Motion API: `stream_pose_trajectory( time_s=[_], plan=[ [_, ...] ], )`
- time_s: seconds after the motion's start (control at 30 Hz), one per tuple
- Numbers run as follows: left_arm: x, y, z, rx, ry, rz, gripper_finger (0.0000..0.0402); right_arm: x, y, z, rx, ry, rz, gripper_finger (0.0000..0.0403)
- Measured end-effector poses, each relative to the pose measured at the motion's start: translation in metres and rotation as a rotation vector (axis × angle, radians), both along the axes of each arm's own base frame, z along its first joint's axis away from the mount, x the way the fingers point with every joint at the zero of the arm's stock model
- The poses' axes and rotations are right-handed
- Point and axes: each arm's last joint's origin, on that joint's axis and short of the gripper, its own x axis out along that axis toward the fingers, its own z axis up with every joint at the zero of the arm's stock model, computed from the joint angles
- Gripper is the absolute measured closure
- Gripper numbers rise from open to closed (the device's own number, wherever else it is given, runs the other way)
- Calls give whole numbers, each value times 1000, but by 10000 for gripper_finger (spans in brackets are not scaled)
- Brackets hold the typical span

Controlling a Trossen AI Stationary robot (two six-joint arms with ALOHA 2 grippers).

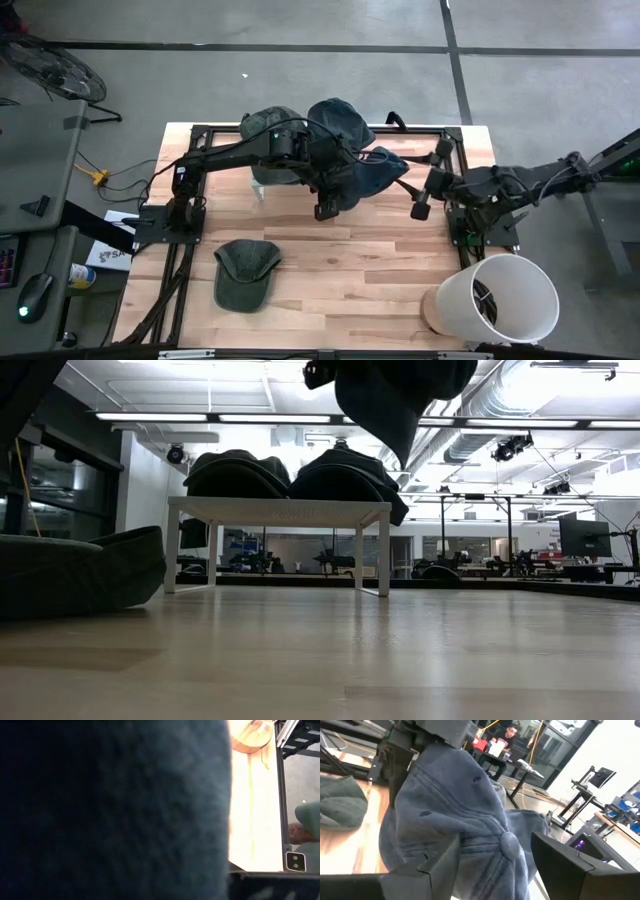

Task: Pick & Place hat
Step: Stack the blue cap on the blue cap on the shelf

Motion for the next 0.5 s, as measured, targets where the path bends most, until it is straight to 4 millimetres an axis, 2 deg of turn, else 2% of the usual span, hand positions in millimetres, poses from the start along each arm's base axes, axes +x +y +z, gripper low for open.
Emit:
stream_pose_trajectory(
  time_s=[0.27,0.5],
  plan=[
    [0,-3,0,-2,-1,-9,396,1,-7,-5,33,48,33,175],
    [0,-3,0,-1,-1,-8,396,2,-9,-5,33,48,33,239]
  ],
)
